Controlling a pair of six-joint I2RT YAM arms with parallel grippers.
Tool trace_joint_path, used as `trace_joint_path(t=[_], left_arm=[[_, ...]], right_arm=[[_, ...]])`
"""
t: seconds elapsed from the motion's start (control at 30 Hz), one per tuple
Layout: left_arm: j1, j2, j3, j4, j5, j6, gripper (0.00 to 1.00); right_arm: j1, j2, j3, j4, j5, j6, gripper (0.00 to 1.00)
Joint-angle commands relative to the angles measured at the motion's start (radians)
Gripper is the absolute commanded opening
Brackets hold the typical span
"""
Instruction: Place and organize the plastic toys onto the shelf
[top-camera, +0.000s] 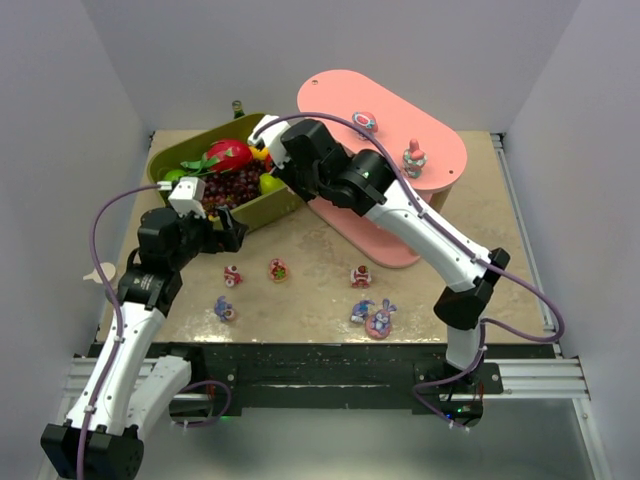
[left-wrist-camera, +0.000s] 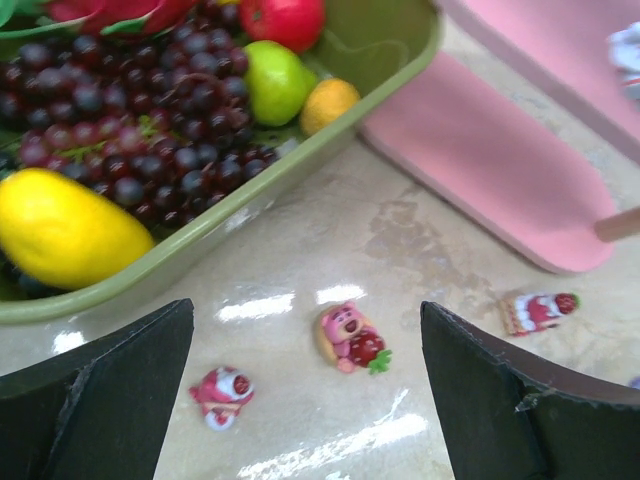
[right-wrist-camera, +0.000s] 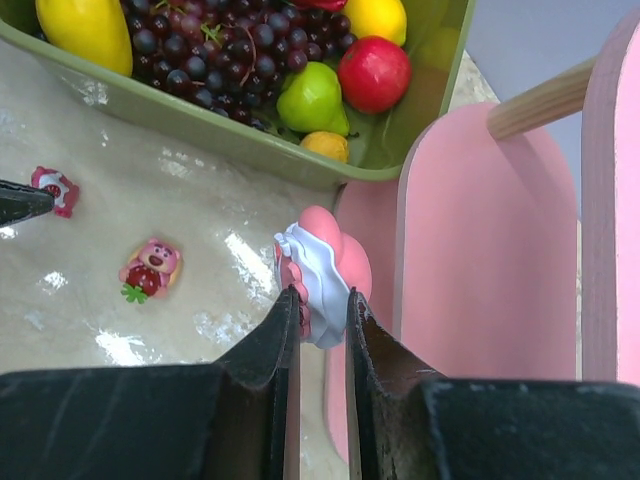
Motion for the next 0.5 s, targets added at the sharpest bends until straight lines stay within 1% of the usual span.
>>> trace_joint_path(t=[0.0,0.03,0.07,0.1,0.13,0.17,0.23,0.33,0.37,0.43,0.47], left_arm=[[0.009,-0.066,-0.014,0.167,0.256,0.03,1.0],[0.009,-0.079,-0.034,0.2,0.296,0.022,1.0],[0.008,-0.102,-0.042,0.268,0.335,0.012,1.0],[0.006,-0.113,-0.049,0.299,0.396,-0.013,1.0],[0.002,-0.122,-0.068,0.332,0.412,-0.027,0.99],[-0.018,-0.14,-0.077,0.412,0.421,-0.037,1.0],[-0.046,-0.149,-0.085,0.461,0.423,-0.05,1.0],[-0.153,-0.133,-0.066,0.493,0.337,-0.03,1.0],[-0.222,-0.108,-0.059,0.493,0.305,-0.022,0.99],[-0.295,-0.081,-0.042,0.502,0.198,0.01,1.0],[-0.379,-0.056,-0.039,0.501,0.149,0.028,1.0]], right_arm=[[-0.001,-0.054,0.031,-0.033,-0.024,0.008,0.0],[-0.001,-0.064,0.003,-0.034,-0.034,0.016,0.0],[-0.001,-0.084,-0.012,-0.037,-0.055,0.03,0.0],[-0.001,-0.097,-0.027,-0.037,-0.069,0.037,0.0],[-0.001,-0.11,-0.058,-0.037,-0.086,0.045,0.0],[-0.001,-0.136,-0.073,-0.036,-0.116,0.057,0.0],[-0.001,-0.161,-0.122,-0.027,-0.133,0.07,0.0],[-0.001,-0.202,-0.162,-0.017,-0.15,0.087,0.0],[-0.001,-0.209,-0.169,-0.016,-0.153,0.093,0.0],[-0.001,-0.224,-0.185,-0.013,-0.161,0.096,0.0],[-0.001,-0.226,-0.187,-0.011,-0.163,0.1,0.0]])
